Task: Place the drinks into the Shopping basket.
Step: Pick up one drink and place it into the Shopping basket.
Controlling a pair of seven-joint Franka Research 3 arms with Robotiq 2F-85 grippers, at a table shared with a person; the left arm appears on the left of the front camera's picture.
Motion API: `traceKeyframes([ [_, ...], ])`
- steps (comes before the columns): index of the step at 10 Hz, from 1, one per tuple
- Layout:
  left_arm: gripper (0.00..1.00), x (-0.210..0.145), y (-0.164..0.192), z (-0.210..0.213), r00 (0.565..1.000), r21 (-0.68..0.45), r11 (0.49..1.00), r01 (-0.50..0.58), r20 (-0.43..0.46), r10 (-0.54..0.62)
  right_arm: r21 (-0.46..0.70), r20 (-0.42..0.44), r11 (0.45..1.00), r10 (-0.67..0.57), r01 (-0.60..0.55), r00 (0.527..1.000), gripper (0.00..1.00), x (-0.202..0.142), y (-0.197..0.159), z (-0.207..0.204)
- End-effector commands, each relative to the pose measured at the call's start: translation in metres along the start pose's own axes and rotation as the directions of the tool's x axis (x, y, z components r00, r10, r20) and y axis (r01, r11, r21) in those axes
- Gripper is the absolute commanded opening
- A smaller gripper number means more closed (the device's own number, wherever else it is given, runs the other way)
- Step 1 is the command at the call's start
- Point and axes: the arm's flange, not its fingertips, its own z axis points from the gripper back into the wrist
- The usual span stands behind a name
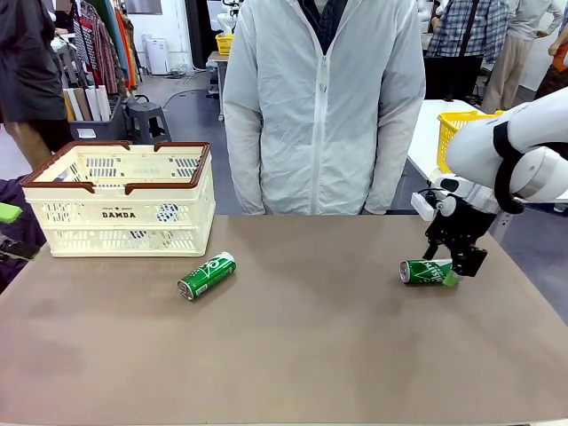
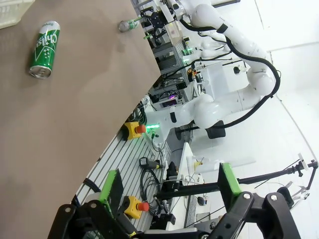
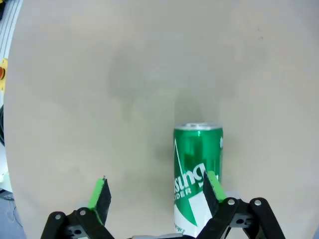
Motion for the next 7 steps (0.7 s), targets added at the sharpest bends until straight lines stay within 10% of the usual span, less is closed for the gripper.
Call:
traceKeyframes([
  [1, 1.0, -0.002, -0.003, 0.001, 1.0, -0.002, 1.0, -0.008, -0.006, 0.008, -0.056, -0.039, 0.996, -0.066, 0.064, 0.997, 1.0, 0.008, -0.013, -0.011],
  [7, 1.0, -0.002, -0.003, 0.001, 1.0, -0.002, 1.0, -0.008, -0.006, 0.008, -0.122, -0.018, 0.982, -0.144, 0.141, 0.989, 1.0, 0.001, -0.026, -0.033],
])
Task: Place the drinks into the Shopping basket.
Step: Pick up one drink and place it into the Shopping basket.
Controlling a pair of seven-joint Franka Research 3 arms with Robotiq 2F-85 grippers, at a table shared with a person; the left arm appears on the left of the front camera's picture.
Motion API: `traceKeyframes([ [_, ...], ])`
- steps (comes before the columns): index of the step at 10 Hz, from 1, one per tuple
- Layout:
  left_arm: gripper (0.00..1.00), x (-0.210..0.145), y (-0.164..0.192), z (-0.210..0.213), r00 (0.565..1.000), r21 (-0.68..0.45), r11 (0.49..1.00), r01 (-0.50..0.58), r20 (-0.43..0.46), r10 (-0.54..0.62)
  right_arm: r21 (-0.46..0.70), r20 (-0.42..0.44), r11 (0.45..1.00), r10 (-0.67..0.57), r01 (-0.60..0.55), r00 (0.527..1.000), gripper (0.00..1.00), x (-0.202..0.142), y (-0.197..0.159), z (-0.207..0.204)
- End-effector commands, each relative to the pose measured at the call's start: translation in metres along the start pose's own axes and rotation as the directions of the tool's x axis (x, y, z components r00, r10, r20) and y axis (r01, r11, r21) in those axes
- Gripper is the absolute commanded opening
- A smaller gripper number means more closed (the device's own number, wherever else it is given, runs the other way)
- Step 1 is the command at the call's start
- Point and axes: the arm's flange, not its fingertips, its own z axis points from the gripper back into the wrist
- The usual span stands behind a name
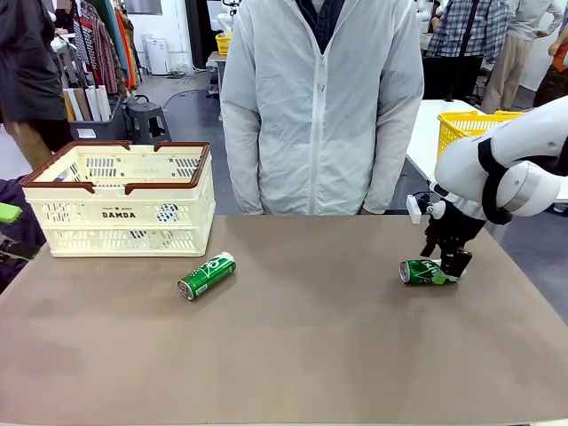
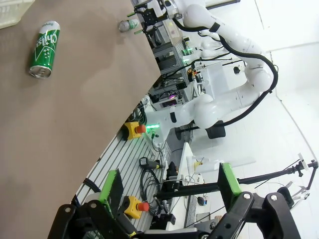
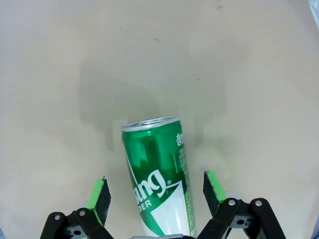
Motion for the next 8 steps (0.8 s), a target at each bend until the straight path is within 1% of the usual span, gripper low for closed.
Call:
traceKeyframes([
  [1, 1.0, -0.0021, -0.0031, 0.001, 1.0, -0.002, 1.0, -0.008, -0.006, 0.008, 0.016, -0.011, 0.999, -0.029, 0.03, 1.0, 1.0, 0.0034, -0.0033, -0.0158],
  [2, 1.0, -0.0021, -0.0031, 0.001, 1.0, -0.002, 1.0, -0.008, -0.006, 0.008, 0.03, 0.002, 0.999, -0.04, 0.04, 0.999, 1.0, -0.0003, -0.0048, -0.0199],
  [3, 1.0, -0.0021, -0.0031, 0.001, 1.0, -0.002, 1.0, -0.008, -0.006, 0.008, 0.036, 0.038, 0.999, -0.04, 0.039, 0.998, 1.0, -0.0013, -0.0041, -0.0198],
  [4, 1.0, -0.0021, -0.0031, 0.001, 1.0, -0.002, 1.0, -0.008, -0.006, 0.008, 0.027, 0.022, 0.999, -0.037, 0.037, 0.999, 0.85, -0.0005, -0.0034, -0.0202],
  [5, 1.0, -0.0021, -0.0031, 0.001, 1.0, -0.002, 1.0, -0.008, -0.006, 0.008, 0.027, 0.015, 0.999, -0.038, 0.037, 0.999, 0.26, -0.0001, -0.0033, -0.0201],
  [6, 1.0, -0.0021, -0.0031, 0.001, 1.0, -0.002, 1.0, -0.008, -0.006, 0.008, 0.022, 0.0, 0.999, -0.037, 0.037, 0.999, 0.0, 0.0005, -0.0035, -0.0203],
  [8, 1.0, -0.0021, -0.0031, 0.001, 1.0, -0.002, 1.0, -0.008, -0.006, 0.008, 0.018, -0.012, 0.999, -0.043, 0.043, 0.999, 0.0, 0.0002, -0.004, -0.0187],
])
